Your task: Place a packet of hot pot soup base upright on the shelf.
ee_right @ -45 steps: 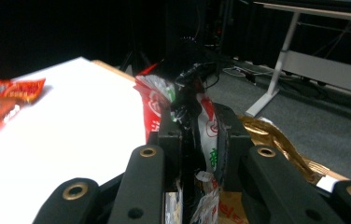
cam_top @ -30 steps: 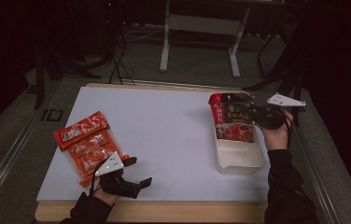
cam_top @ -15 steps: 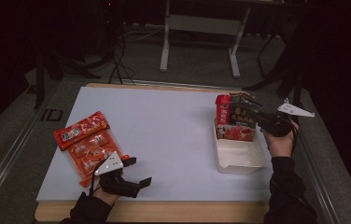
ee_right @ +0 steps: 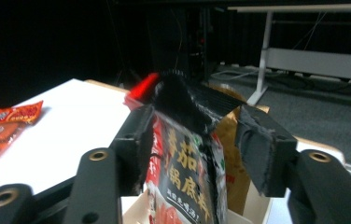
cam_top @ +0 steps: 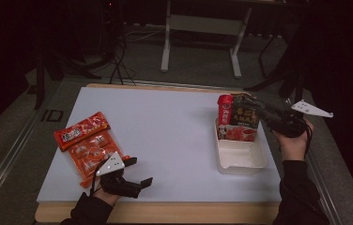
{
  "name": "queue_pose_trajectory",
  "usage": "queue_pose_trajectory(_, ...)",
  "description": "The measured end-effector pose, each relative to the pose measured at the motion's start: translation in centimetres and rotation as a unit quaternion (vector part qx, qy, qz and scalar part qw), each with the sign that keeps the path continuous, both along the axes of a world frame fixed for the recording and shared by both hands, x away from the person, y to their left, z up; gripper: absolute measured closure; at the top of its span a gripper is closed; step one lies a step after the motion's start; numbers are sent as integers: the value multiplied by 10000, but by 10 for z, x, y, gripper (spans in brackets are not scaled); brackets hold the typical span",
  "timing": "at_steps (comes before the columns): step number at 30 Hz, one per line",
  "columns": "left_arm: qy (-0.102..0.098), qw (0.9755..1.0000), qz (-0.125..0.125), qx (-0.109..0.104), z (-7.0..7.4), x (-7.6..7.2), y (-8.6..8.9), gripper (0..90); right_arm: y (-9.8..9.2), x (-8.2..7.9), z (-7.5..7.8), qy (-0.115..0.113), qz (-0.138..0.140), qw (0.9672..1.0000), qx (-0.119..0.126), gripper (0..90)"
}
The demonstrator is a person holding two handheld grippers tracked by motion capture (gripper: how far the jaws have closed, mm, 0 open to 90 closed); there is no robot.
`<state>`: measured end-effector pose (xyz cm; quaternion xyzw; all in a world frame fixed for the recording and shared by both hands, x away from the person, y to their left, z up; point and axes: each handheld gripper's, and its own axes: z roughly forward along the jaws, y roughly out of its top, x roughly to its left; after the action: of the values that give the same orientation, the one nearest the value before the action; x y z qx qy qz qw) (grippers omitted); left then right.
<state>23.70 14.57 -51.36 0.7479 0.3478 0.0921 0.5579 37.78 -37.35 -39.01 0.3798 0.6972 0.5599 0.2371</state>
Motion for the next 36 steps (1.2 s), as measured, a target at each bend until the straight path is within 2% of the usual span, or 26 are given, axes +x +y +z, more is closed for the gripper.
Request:
queue_pose_trajectory(4,-77,10000,12,39,2,1,1,14,4,-13,15,-160,28,9999,-21,398)
queue_pose_trajectory(8,-59,9997,40,-228,7,2,5,14,19,-26,26,-237,107,9996,-104,299)
queue_pose_trajectory(10,-81,9996,46,-265,10,1,7,14,28,-33,28,-280,185,9994,-124,254)
queue_pose_trajectory(14,40,9998,12,-192,17,1,11,14,45,-47,29,-241,435,9988,27,146)
queue_pose_trajectory(16,14,9999,75,85,21,0,12,14,54,-53,26,-205,592,9980,53,112)
queue_pose_trajectory(19,37,9998,45,182,24,1,16,15,63,-60,23,-191,696,9974,50,111)
queue_pose_trajectory(20,30,9998,43,188,27,1,21,51,75,-69,15,-108,922,9957,-36,112)
queue_pose_trajectory(22,42,9996,124,234,30,1,29,52,80,-74,10,-69,1080,9941,-51,112)
queue_pose_trajectory(25,80,9995,185,260,31,1,36,64,85,-79,7,-84,1167,9931,-81,122)
queue_pose_trajectory(28,158,9988,347,291,33,1,49,65,91,-89,3,-76,1340,9908,-167,122)
queue_pose_trajectory(30,139,9986,411,308,34,0,53,110,93,-92,2,-85,1378,9903,-140,123)
queue_pose_trajectory(33,108,9978,619,197,37,0,67,145,97,-98,-3,-105,1441,9894,-148,130)
queue_pose_trajectory(36,40,9964,815,243,41,2,77,158,100,-103,-7,-71,1505,9884,-187,131)
